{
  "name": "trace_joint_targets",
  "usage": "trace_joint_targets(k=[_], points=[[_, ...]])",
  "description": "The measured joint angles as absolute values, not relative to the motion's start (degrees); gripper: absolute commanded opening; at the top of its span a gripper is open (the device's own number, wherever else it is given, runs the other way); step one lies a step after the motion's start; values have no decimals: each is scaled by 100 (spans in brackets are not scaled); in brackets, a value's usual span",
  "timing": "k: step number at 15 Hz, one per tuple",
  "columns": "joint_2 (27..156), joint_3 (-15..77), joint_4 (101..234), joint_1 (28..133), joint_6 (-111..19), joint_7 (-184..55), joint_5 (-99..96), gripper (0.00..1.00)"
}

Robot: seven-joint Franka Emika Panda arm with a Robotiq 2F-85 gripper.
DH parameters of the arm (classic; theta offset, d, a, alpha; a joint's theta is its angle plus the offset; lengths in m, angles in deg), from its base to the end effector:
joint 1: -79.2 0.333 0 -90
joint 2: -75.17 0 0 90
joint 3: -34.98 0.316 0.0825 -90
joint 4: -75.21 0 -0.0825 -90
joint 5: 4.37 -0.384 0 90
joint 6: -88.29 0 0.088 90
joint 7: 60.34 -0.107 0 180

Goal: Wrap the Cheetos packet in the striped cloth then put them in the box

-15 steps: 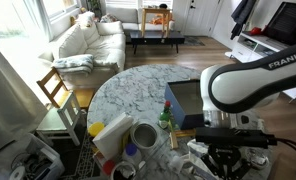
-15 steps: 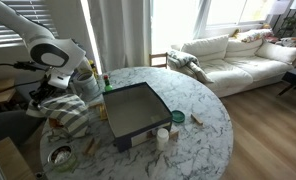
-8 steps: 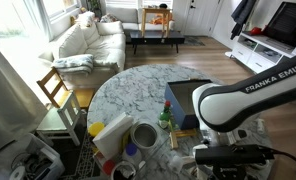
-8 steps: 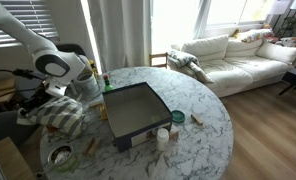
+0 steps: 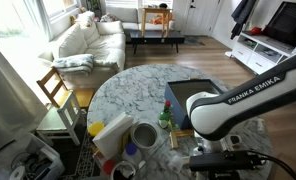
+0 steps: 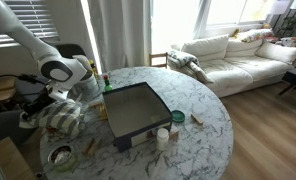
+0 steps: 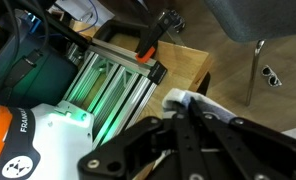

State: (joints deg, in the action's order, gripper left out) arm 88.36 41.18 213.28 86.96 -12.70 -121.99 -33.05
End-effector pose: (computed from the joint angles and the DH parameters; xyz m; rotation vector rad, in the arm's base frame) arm 0.3708 0.1382 0.1955 2.2136 -1.4413 -1.3579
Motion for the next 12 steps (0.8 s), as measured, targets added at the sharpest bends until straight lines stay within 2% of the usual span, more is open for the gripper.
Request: trace_joint_targets(k=[8, 12], points=[[8522, 4103, 20969, 8749, -1284, -12418, -2846, 99], [8053, 4027, 20945, 8723, -1492, -12632, -2376, 100]])
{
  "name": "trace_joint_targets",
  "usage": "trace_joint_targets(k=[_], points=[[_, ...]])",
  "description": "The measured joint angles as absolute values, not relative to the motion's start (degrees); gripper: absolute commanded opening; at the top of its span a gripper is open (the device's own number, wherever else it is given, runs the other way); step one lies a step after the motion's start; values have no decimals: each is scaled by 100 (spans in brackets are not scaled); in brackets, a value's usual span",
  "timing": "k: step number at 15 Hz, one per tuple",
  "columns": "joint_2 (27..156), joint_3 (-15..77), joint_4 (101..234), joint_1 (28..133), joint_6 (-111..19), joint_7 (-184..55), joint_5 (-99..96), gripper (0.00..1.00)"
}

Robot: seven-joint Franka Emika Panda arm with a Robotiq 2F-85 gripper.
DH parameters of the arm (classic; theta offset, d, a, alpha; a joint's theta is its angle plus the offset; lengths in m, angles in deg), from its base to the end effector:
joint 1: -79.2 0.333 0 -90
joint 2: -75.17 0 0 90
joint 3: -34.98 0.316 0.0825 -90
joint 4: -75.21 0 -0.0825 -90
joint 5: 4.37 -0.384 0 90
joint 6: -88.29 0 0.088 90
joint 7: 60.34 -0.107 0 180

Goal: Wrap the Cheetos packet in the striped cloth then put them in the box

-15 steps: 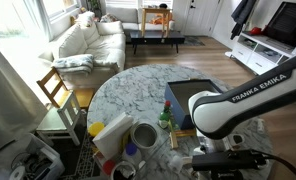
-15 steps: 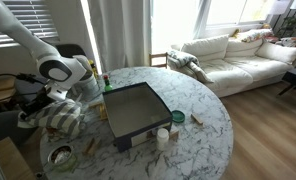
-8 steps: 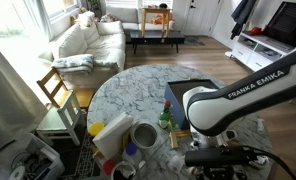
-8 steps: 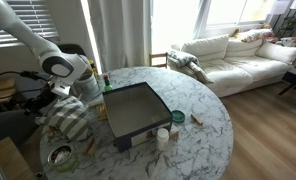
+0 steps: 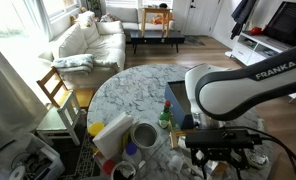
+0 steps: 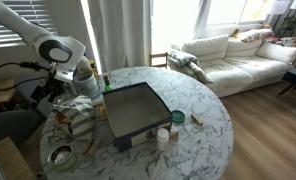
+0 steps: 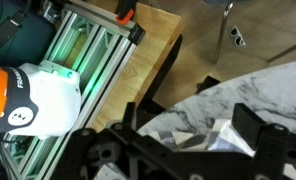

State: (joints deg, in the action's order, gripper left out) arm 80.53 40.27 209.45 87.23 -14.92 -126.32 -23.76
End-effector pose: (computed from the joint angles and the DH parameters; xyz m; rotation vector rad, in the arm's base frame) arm 0.4162 0.1276 0.2661 2.3901 -1.4713 -0.9898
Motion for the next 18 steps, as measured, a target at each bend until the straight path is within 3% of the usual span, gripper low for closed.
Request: trace_joint_targets(k=[10, 18], points=[[7164, 3887, 22077, 8430, -3917, -12745, -1986, 100], [5731, 3507, 23346, 8066, -4371, -12638, -3647, 100]])
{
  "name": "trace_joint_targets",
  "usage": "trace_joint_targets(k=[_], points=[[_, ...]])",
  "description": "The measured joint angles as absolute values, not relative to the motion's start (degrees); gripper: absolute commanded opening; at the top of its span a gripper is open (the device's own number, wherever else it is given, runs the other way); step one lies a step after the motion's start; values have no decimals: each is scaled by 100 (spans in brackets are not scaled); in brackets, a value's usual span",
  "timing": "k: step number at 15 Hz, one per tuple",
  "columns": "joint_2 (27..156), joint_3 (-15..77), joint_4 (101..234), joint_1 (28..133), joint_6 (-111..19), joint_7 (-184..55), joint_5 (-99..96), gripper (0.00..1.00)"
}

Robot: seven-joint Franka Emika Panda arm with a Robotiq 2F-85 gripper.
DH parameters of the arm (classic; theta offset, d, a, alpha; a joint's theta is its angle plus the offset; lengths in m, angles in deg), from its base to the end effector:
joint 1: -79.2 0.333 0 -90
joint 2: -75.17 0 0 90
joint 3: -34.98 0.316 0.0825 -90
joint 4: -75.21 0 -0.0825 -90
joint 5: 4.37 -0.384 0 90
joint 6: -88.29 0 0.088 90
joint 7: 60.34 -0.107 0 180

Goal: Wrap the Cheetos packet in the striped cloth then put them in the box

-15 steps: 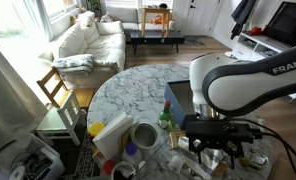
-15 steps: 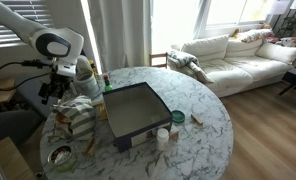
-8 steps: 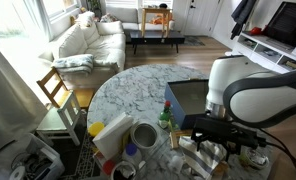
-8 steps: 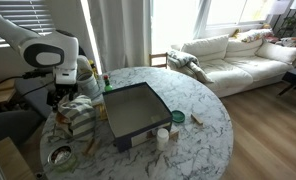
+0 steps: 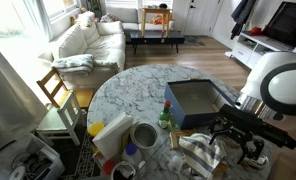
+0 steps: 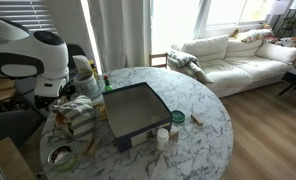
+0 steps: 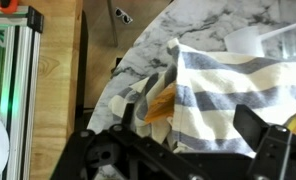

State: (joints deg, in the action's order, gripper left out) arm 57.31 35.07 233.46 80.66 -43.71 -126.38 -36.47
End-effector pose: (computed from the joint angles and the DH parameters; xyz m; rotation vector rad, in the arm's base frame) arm 0.3634 0.0208 0.2991 -2.0579 1.9879 0.4813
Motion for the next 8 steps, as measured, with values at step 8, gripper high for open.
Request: trace_joint_targets(k=[8], points=[[5609, 3419, 23236, 7635, -4396, -13004, -3940, 100]])
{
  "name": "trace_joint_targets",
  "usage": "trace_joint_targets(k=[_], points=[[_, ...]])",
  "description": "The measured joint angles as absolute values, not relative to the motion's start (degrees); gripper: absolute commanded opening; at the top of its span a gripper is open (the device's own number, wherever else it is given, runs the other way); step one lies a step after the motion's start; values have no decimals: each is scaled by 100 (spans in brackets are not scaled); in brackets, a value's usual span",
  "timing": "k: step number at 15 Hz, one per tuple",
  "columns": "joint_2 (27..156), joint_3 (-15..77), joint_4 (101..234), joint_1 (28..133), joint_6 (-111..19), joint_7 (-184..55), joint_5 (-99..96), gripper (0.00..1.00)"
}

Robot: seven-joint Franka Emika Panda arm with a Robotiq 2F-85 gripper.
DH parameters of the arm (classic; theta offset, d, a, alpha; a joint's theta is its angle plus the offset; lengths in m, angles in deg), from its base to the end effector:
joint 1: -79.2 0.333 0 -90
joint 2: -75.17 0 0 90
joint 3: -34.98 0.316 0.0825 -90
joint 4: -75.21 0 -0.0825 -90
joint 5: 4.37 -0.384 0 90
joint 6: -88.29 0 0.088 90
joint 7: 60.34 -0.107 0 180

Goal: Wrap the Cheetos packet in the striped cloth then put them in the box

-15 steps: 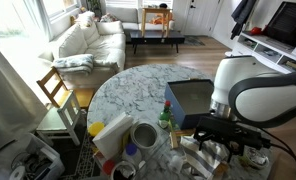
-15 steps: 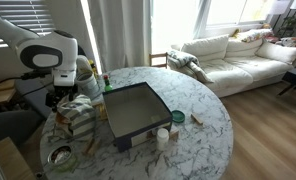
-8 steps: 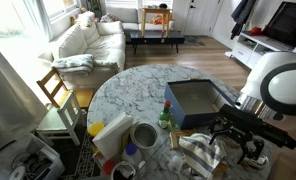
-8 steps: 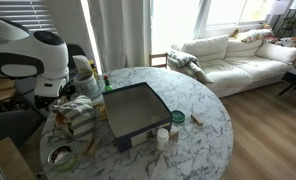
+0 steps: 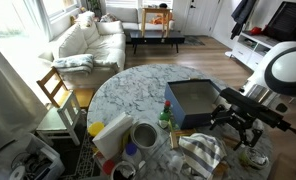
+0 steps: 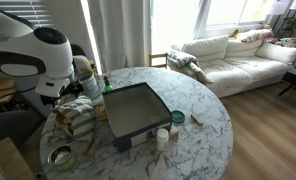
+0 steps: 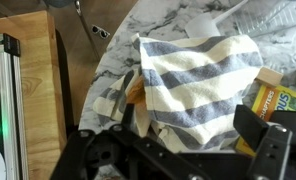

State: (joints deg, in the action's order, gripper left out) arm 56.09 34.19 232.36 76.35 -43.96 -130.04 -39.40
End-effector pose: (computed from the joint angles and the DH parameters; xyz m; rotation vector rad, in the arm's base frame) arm 0.3720 -0.0118 0.3151 -1.8254 2.1205 0.4529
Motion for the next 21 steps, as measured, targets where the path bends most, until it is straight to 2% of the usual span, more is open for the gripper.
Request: trace_joint_targets(k=[7, 8, 9, 10, 18, 19, 21], points=[[6160, 3636, 23255, 7792, -4741, -12555, -3939, 98], [6294, 3690, 23259, 7836, -4862, -12478, -3939, 82], [6428, 3746, 23262, 7879, -5003, -12412, -3932, 73], [6558, 3800, 23264, 7920, -5149, -12367, -3921, 70], [7237, 3972, 23260, 8194, -6204, -12140, -3905, 7], [7256, 3972, 23257, 8207, -6274, -12133, -3887, 1], [7253, 3972, 23232, 8215, -6347, -12133, -3751, 0]])
